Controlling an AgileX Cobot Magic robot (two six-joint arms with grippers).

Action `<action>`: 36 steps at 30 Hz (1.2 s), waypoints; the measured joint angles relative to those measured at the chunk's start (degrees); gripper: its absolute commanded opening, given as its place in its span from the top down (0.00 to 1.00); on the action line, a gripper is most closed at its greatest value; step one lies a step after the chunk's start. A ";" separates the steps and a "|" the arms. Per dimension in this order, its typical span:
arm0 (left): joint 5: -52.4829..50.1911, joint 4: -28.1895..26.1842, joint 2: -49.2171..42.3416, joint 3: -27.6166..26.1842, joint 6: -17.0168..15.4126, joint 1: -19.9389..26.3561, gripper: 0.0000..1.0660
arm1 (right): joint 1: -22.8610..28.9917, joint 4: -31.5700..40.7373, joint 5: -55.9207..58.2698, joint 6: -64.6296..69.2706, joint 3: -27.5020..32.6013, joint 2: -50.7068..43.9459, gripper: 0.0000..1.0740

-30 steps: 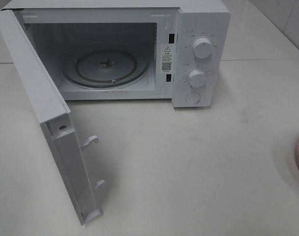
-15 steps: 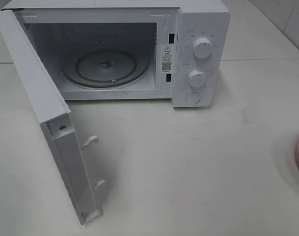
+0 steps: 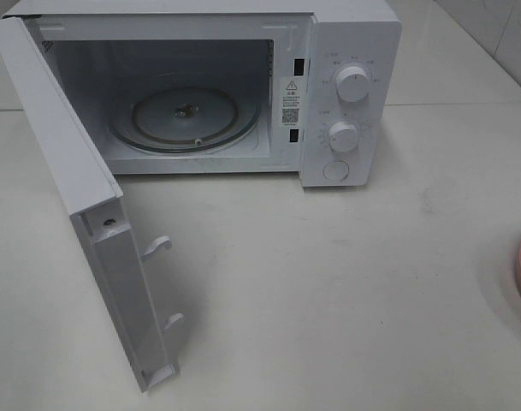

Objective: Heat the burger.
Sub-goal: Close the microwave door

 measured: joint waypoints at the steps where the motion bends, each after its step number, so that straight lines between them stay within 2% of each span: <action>1: 0.00 0.00 0.00 0.00 0.00 0.00 0.10 | 0.00 0.00 0.00 0.00 0.00 0.00 0.29; 3: -2.75 0.06 2.12 -0.86 0.00 0.00 0.21 | 0.00 0.00 0.00 0.00 0.00 0.00 0.29; 4: -2.75 0.06 2.12 -0.86 0.00 0.00 0.21 | 0.00 0.00 0.00 0.00 0.00 0.00 0.29; 5: -3.44 0.11 4.58 -0.92 0.00 0.00 0.34 | 0.00 0.00 0.00 0.00 0.00 0.00 0.29; 6: -3.95 0.11 5.84 -0.92 0.00 0.00 0.42 | 0.00 0.00 0.00 0.00 0.00 0.00 0.29; 7: -3.95 0.11 5.84 -0.92 0.00 0.00 0.42 | 0.00 0.00 0.00 0.00 0.00 0.00 0.29; 8: -4.93 0.29 8.08 -0.92 0.00 0.00 0.59 | 0.00 0.06 0.00 0.00 0.00 0.00 0.29; 9: -5.44 0.34 9.28 -0.92 0.00 0.00 0.67 | 0.00 0.06 0.00 0.00 0.00 0.00 0.29; 10: -5.44 0.34 9.28 -0.92 0.00 0.00 0.67 | 0.00 0.06 0.00 0.00 0.00 0.00 0.29; 11: -6.76 0.34 11.40 -0.92 0.00 0.00 0.83 | 0.00 0.06 0.00 0.00 0.00 0.00 0.29; 12: -7.45 0.34 12.38 -0.92 0.00 0.00 0.90 | 0.00 0.06 0.00 0.00 0.00 0.00 0.29; 13: -7.45 0.34 12.38 -0.92 0.00 0.00 0.90 | 0.00 0.06 0.00 0.00 0.00 0.00 0.29; 14: -9.17 0.52 15.01 -0.92 0.00 0.00 1.00 | 0.00 0.06 0.00 0.00 0.00 0.00 0.29; 16: -9.97 0.63 16.39 -0.92 0.00 0.00 1.00 | 0.00 0.06 0.00 0.00 0.00 0.00 0.29; 18: -15.76 1.15 21.83 0.11 0.00 -0.11 1.00 | 0.00 0.06 0.00 0.00 0.00 0.00 0.29; 21: -17.88 1.15 22.80 1.03 0.00 -0.11 1.00 | 0.00 0.06 0.00 0.00 0.00 0.00 0.29; 22: -22.63 1.15 24.92 3.44 0.00 -0.11 1.00 | 0.00 0.06 0.00 0.00 0.00 0.00 0.29; 24: -24.81 1.20 25.78 4.53 0.00 -0.11 1.00 | 0.00 0.06 0.00 0.00 0.00 0.00 0.29; 26: -36.96 1.20 28.48 10.03 0.00 -0.11 1.00 | 0.00 0.06 0.00 0.00 0.00 0.00 0.29; 29: -40.28 1.20 28.88 11.06 0.00 -0.11 1.00 | 0.00 0.06 0.00 0.00 0.00 0.00 0.29; 31: -51.97 1.20 31.17 15.58 0.00 -0.11 1.00 | 0.00 0.06 0.00 0.00 0.00 0.00 0.29; 32: -51.97 1.20 31.17 15.58 0.00 -0.11 1.00 | 0.00 0.06 0.00 0.00 0.00 0.00 0.29; 36: -65.49 1.55 35.52 19.08 0.00 -0.11 1.00 | 0.00 0.06 0.00 0.00 0.00 0.00 0.29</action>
